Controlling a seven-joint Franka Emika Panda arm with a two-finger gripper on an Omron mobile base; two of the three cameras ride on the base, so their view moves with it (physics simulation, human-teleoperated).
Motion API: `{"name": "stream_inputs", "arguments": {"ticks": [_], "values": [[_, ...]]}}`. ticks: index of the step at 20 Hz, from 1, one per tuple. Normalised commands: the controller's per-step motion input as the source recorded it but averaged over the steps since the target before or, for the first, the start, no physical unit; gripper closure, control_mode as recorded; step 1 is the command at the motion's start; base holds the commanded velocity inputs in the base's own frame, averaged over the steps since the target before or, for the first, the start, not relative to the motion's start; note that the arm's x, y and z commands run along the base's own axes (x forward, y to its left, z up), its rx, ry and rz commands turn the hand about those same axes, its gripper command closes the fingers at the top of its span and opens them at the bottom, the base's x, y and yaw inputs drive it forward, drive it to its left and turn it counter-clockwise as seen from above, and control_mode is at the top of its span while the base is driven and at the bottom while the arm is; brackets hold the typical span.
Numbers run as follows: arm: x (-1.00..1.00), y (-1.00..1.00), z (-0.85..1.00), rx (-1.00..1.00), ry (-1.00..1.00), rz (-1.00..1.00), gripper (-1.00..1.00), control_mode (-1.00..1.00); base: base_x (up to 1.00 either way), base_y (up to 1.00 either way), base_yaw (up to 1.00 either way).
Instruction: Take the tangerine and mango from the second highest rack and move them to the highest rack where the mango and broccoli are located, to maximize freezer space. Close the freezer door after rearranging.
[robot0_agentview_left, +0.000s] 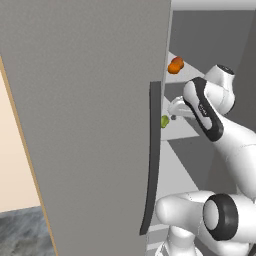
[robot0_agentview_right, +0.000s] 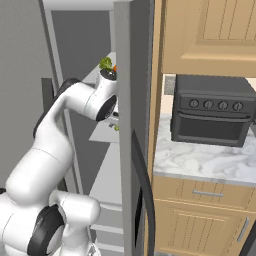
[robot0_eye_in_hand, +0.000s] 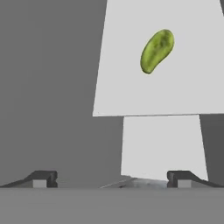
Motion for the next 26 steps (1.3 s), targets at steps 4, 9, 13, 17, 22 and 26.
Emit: {"name": "stream_inputs", "arguments": {"ticks": [4,9,13,17,22,26], "values": [[0.44,0.00,-0.55,0.04,0.00,-0.08,-1.00,-1.00,0.00,0.00,0.00],[0.70,0.00,-0.50,0.01,0.00,-0.10,-1.00,-1.00,0.00,0.00,0.00],[0.70,0.00,-0.29,0.02,0.02,-0.10,-1.00,-1.00,0.00,0.00,0.00],[0.65,-0.02,-0.26,0.03,0.02,-0.08,-1.00,-1.00,0.00,0.00,0.00],[0.60,-0.17,-0.22,0.04,0.03,-0.06,-1.00,-1.00,0.00,0.00,0.00],[0.57,-0.28,-0.13,0.06,0.02,-0.04,-1.00,-1.00,0.00,0.00,0.00]]}}
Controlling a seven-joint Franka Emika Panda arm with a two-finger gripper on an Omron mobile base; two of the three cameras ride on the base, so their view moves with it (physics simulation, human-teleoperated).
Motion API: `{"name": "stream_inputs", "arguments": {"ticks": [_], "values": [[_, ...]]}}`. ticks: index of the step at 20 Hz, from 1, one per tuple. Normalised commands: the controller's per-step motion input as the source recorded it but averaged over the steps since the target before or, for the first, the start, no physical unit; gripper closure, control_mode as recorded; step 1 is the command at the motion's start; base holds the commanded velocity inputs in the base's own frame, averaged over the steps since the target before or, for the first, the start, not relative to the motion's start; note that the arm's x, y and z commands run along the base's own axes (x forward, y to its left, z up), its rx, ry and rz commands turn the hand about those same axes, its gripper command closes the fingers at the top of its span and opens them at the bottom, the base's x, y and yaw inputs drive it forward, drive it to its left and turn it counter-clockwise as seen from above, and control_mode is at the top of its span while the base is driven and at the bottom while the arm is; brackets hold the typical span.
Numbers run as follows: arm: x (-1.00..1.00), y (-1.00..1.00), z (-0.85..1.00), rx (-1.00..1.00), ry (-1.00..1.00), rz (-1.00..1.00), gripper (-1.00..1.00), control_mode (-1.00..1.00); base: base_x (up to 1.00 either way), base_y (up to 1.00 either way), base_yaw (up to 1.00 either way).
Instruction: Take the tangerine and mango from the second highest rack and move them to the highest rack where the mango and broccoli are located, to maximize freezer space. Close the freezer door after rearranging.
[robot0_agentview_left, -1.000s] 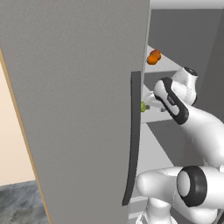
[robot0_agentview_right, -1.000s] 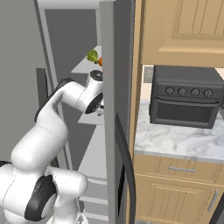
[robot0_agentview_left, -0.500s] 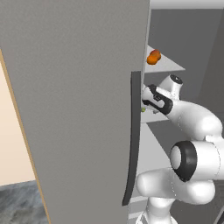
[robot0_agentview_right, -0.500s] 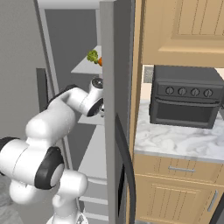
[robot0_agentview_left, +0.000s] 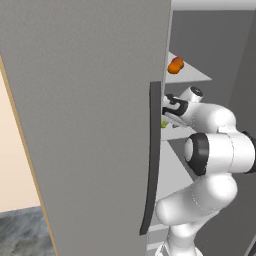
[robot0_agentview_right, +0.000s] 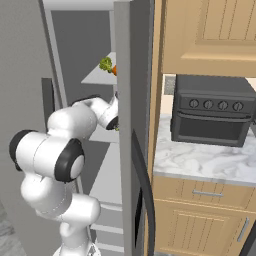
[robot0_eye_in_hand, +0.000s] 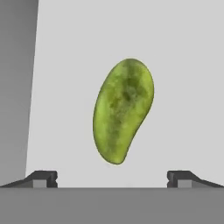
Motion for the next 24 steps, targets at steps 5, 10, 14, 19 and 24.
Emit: {"name": "stream_inputs", "arguments": {"ticks": [5,10,14,19,24], "values": [[0.45,-0.05,-0.26,0.02,0.00,-0.01,-1.00,-1.00,0.00,0.00,0.00],[0.35,0.01,-0.39,0.00,0.00,0.00,-1.00,-1.00,0.00,0.00,0.00],[0.28,0.01,-0.37,0.00,0.00,0.00,-1.00,-1.00,0.00,0.00,0.00],[0.03,0.26,-0.72,-0.02,0.04,0.01,1.00,-1.00,0.00,0.00,0.00],[-0.11,0.24,-0.69,-0.05,0.04,0.05,1.00,-1.00,0.00,0.00,0.00]]}}
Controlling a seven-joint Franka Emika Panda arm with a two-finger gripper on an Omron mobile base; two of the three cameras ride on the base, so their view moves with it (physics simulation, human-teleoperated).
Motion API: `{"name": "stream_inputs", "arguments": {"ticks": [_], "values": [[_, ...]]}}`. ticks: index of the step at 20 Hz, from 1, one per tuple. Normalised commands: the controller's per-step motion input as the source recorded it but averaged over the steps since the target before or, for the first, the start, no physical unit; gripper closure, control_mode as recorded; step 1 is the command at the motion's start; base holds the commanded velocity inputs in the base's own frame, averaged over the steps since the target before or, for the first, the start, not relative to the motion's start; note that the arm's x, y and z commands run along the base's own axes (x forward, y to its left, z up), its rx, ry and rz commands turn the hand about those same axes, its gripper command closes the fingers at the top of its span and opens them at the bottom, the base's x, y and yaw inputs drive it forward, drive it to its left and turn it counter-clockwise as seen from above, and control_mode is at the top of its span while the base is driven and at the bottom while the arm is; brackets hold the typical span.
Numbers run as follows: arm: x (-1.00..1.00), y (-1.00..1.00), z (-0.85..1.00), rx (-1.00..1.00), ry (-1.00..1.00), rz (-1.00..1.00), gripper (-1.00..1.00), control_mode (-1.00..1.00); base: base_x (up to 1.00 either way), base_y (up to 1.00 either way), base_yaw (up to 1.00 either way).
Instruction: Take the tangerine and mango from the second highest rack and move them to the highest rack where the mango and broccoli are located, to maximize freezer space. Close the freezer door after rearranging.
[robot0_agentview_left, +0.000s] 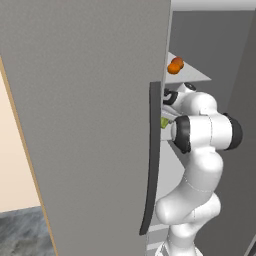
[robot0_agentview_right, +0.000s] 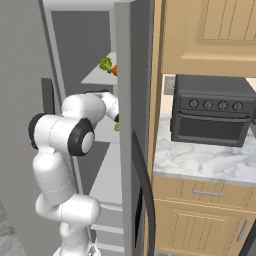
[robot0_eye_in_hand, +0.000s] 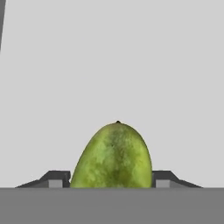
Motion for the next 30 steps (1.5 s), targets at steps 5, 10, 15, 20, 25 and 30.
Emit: {"name": "stream_inputs", "arguments": {"ticks": [5,10,15,20,25,30], "values": [[-0.24,0.05,-0.01,-0.04,0.00,0.01,1.00,-1.00,0.00,0.00,0.00],[-0.98,0.00,0.00,-0.01,-0.01,0.06,1.00,-1.00,0.00,0.00,0.00],[-1.00,0.00,0.07,-0.04,0.00,0.06,1.00,-1.00,0.00,0.00,0.00],[-1.00,0.00,0.85,-0.05,-0.07,0.08,1.00,-1.00,0.00,0.00,0.00],[-1.00,0.00,0.95,-0.14,-0.10,0.04,1.00,-1.00,0.00,0.00,0.00],[-0.75,0.00,0.96,-0.07,-0.19,0.00,1.00,-1.00,0.00,0.00,0.00]]}}
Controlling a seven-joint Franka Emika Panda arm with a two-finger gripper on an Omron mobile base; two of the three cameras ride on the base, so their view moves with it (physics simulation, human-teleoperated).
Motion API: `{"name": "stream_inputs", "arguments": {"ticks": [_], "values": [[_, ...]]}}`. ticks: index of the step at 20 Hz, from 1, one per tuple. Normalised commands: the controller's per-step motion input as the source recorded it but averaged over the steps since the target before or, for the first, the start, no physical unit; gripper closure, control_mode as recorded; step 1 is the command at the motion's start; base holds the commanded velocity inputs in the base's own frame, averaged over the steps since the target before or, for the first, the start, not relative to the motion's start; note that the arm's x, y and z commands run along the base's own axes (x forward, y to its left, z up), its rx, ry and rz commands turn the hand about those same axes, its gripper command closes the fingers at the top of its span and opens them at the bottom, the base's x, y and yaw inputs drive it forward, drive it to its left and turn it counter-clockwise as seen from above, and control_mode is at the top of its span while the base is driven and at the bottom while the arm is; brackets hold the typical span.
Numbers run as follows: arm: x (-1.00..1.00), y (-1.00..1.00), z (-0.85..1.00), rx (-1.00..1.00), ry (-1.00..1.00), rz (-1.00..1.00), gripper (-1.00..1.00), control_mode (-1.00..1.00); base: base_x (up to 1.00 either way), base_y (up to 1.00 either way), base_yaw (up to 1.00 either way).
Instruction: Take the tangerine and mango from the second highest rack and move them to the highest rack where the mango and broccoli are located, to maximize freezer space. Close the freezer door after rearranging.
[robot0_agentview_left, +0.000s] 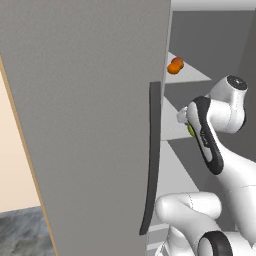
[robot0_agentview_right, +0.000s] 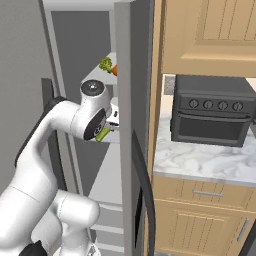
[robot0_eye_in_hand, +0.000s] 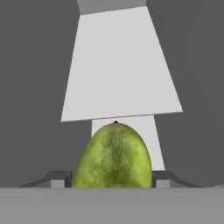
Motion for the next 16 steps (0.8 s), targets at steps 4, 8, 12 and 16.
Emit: {"name": "stream_inputs", "arguments": {"ticks": [4,8,12,16], "values": [[-0.03,0.01,1.00,-0.01,-0.18,0.00,1.00,-1.00,0.00,0.00,0.00],[0.00,0.02,1.00,0.00,-0.17,0.00,1.00,-1.00,0.00,0.00,0.00],[0.00,0.00,0.94,-0.01,-0.09,0.00,1.00,-1.00,0.00,0.00,0.00],[0.26,0.00,0.72,-0.01,-0.03,0.00,1.00,-1.00,0.00,0.00,0.00]]}}
